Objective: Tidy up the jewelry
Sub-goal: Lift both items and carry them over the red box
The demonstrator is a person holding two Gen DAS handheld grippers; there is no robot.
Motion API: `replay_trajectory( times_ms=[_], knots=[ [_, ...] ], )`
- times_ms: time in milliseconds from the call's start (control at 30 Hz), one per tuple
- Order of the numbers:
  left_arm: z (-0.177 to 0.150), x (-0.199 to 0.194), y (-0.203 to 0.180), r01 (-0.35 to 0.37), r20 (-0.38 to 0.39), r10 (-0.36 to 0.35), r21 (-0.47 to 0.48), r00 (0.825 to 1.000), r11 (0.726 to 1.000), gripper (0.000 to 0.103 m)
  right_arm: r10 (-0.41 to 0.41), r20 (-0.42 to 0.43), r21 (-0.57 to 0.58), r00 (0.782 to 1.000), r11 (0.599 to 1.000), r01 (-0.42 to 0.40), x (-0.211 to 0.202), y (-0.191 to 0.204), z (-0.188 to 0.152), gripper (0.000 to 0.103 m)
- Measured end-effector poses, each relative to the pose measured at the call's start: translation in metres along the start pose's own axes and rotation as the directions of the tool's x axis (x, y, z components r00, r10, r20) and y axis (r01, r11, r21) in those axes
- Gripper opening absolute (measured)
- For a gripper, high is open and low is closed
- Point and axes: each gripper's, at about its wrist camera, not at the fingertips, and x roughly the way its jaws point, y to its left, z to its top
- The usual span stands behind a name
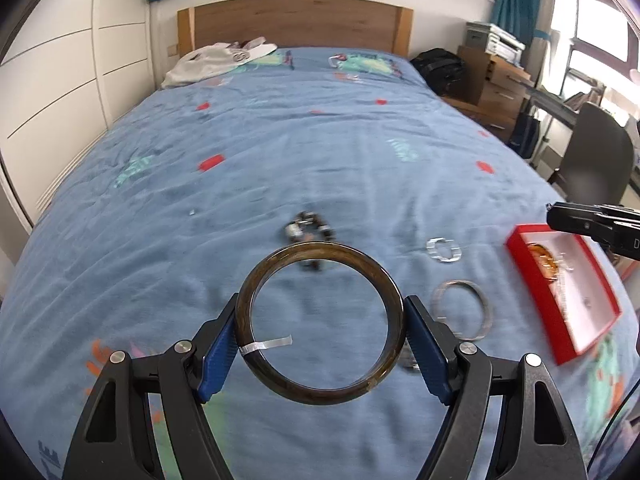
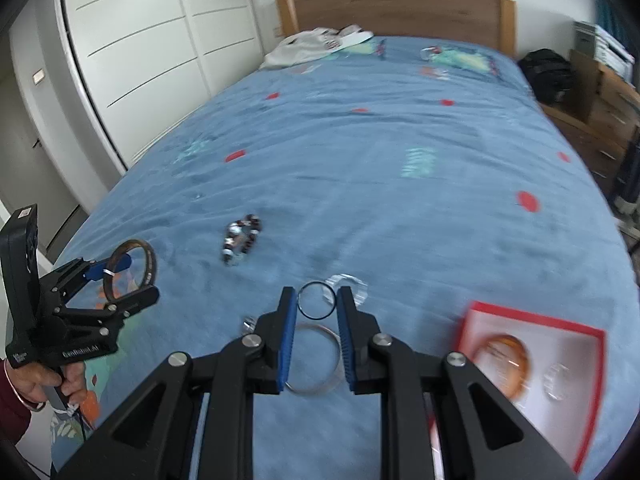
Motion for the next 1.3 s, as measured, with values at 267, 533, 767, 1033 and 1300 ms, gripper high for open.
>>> replay_trajectory(
  times_ms=[267,533,767,1033,1300],
  knots=[
    [0.008,-0.017,-0.077,0.083,0.018,-0.084,0.069,0.996,0.994,0.076,-0.096,0.025,0.071,0.995,0.993,0.094,-0.074,-0.066,-0.035,0.02],
    [0.01,-0.003,-0.163,0.186,-0.023,-0.185,0.143,0.982,0.972,0.076,-0.155,-0.004,0.158,0.988,0.975,0.153,-0.104,-0.133,-0.078,0.02],
    [0.003,0.025,-0.237,0.269,-0.092,-0.255,0.226,0.963,0.936,0.076,-0.115,-0.066,0.177,0.991,0.976,0.125,-0.089,-0.173,-0.108,0.02],
    [-0.015,0.064,-0.289,0.322,-0.189,-0.276,0.29,0.942,0.901,0.076,-0.026,-0.169,0.169,0.985,0.984,0.054,-0.054,-0.196,-0.139,0.02],
    [-0.032,0.086,-0.299,0.328,-0.258,-0.247,0.349,0.934,0.878,0.076,0.01,-0.237,0.112,0.971,0.994,0.017,-0.036,-0.196,-0.15,0.02]
  ],
)
